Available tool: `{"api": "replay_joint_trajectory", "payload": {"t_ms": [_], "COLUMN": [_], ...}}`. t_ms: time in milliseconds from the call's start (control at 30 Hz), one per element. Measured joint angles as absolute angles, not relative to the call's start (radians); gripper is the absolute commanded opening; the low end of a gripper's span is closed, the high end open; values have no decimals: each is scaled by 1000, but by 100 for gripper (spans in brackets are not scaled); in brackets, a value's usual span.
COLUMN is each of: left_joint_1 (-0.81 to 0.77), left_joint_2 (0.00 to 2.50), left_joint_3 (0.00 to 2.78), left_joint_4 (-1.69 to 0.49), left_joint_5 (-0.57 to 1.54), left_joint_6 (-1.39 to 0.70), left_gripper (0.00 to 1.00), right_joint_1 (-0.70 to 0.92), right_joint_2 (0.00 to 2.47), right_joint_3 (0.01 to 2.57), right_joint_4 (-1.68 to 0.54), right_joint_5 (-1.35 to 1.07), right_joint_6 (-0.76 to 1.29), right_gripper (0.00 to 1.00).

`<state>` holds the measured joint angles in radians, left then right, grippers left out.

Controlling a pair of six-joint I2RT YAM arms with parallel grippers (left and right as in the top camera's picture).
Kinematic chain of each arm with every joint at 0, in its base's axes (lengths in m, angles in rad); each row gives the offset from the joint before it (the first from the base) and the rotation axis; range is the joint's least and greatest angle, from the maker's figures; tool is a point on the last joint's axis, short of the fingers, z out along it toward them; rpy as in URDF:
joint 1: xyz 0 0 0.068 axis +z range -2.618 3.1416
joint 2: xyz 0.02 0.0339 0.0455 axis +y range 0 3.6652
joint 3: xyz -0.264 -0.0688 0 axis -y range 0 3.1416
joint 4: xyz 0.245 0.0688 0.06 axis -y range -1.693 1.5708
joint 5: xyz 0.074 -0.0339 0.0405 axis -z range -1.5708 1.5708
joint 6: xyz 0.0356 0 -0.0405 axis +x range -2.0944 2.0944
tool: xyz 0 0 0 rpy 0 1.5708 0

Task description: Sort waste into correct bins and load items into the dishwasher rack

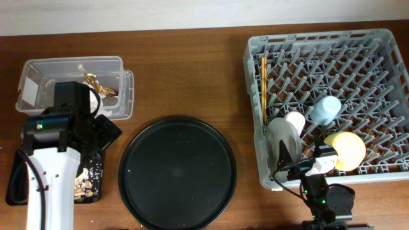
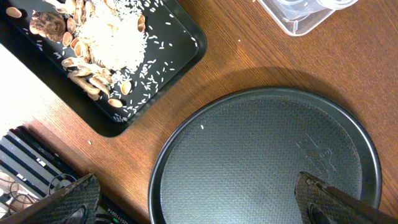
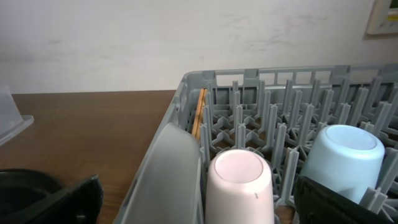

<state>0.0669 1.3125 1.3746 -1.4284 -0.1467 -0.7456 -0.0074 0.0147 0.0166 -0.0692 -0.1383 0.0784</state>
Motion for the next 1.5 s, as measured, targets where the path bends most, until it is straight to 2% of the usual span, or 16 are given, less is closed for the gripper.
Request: {"api": "replay_joint_trajectory", "payload": {"t_ms": [1200,1367,1467,1500], "left_joint_1": [67,67,65,56], "left_joint_2": [1312,1312,1261,1211], "left_joint_3": [1375,1375,1320,1255], "left_joint_4": [-1429,-1510,-1481,-1383], "left_joint_5": [-147,-147,-138,-140], "left_joint_6": [-746,-746,-746,-746], "left_gripper": [99,99,99,99], "right_joint_1": [-7,-7,-7,-7], "right_joint_2": [15,15,15,16], "right_joint_3": [16,16,15,15], "right_joint_4": [-72,-72,-72,-70], "right_joint_5": [-94,-93,-93,-93], "right_joint_6": [78,78,78,78], "right_gripper": [99,99,99,99]}}
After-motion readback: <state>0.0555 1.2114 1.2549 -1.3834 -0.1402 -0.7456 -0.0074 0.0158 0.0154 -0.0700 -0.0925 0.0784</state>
